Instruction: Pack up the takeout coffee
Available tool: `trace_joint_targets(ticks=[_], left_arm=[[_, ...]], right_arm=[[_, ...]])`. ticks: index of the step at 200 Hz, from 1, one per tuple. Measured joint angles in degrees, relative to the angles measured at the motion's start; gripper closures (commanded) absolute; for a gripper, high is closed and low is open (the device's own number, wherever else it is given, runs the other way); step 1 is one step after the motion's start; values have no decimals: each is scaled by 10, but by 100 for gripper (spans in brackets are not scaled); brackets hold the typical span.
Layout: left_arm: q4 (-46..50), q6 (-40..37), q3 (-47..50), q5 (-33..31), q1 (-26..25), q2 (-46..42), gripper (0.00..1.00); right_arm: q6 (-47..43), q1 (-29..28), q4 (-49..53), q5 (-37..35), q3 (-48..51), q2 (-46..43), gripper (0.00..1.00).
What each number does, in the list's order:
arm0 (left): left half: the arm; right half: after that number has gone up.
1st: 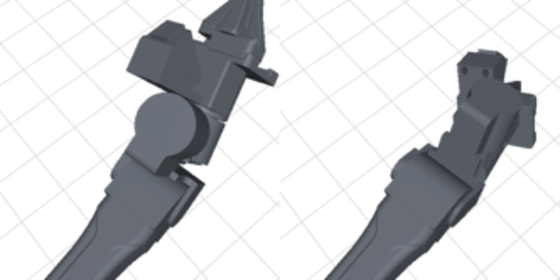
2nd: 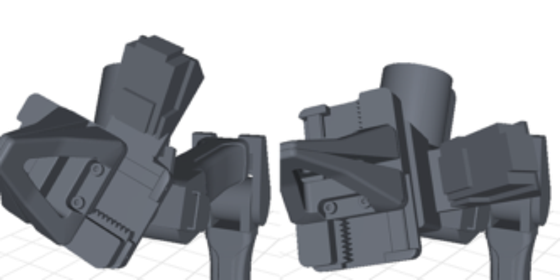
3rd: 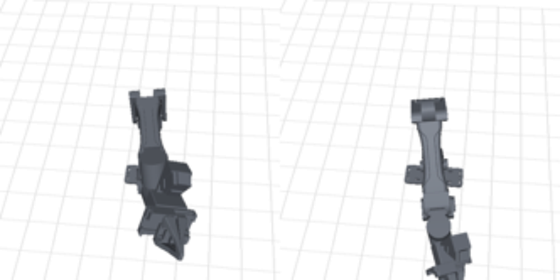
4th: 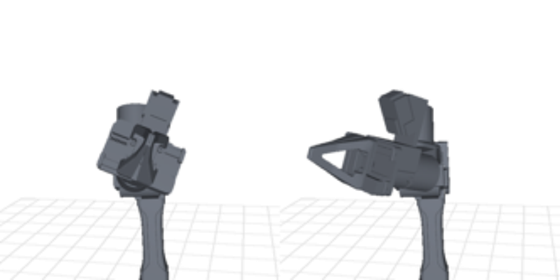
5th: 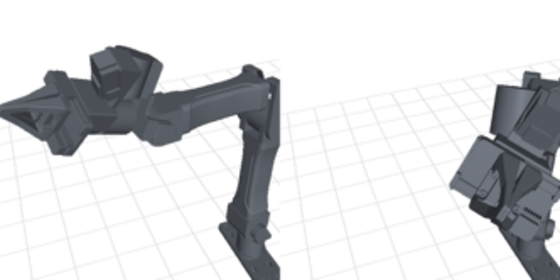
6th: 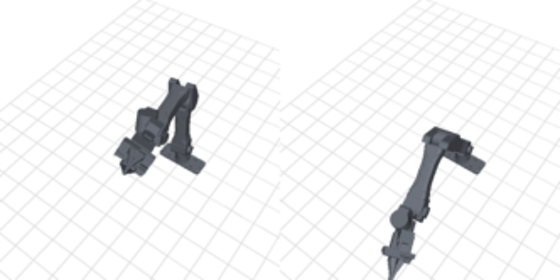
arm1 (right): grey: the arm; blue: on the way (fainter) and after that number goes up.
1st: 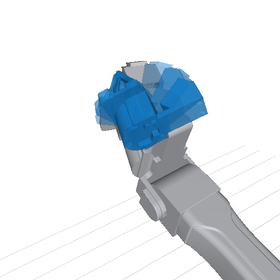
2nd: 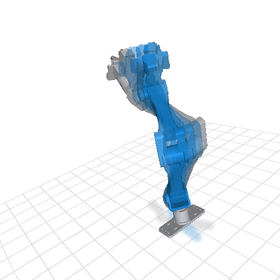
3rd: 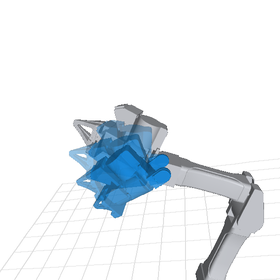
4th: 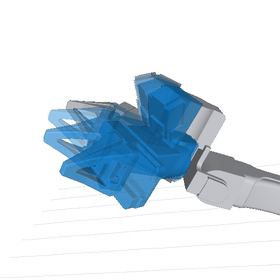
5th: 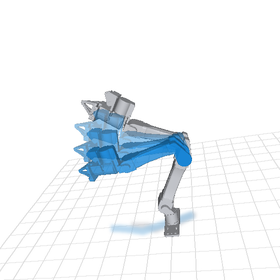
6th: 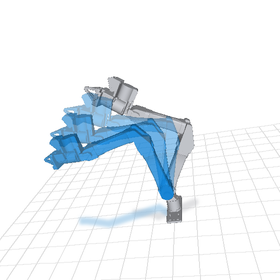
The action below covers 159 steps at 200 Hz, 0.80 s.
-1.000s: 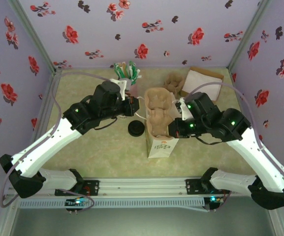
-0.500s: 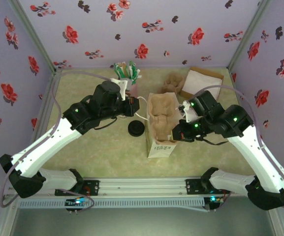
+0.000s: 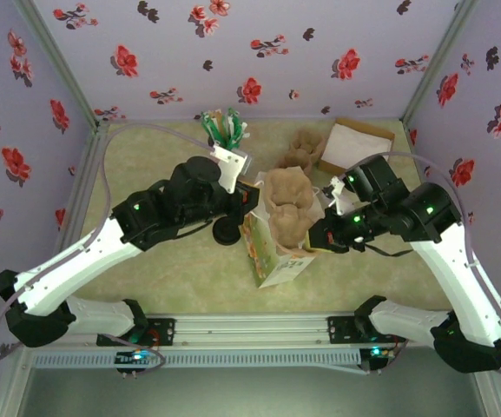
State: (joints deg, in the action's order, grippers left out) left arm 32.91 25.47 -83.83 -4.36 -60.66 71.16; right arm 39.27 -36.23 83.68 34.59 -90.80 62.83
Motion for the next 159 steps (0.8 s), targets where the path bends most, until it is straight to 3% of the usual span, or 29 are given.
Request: trace_joint_targets(ticks=[72, 159], left_arm=[[-42, -45, 47, -1, -3, -35, 100], [-104, -47, 71, 23, -3, -35, 100]], right_arm=[[-43, 2, 82, 28, -38, 9, 100], [-48, 2, 87, 35, -64, 9, 100]])
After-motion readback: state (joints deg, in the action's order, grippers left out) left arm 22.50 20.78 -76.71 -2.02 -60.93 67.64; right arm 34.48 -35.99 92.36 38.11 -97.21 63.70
